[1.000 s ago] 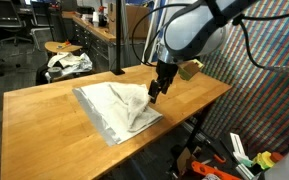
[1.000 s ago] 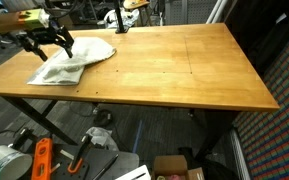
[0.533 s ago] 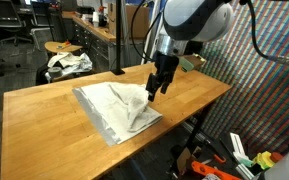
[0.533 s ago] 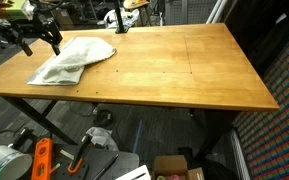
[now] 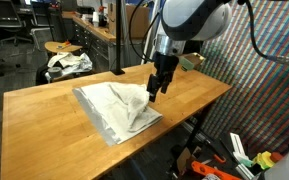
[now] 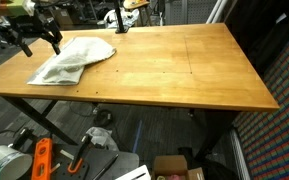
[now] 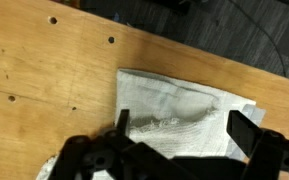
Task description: Fold the cloth
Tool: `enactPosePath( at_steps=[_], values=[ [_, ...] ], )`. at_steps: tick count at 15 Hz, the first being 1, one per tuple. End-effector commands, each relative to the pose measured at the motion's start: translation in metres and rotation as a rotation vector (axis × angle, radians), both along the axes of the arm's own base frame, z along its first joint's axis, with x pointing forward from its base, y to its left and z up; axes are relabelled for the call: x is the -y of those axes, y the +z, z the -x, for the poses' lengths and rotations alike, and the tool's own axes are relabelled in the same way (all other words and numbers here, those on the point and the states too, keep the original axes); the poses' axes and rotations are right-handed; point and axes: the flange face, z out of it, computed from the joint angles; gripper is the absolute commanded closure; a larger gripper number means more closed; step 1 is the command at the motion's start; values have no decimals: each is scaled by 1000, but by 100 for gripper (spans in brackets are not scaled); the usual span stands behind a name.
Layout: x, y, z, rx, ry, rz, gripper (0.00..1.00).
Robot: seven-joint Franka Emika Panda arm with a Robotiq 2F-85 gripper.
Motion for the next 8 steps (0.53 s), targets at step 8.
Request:
enactPosePath(
  at_steps=[8],
  values=[
    [34,23,-141,-60,140,79,0]
  ],
)
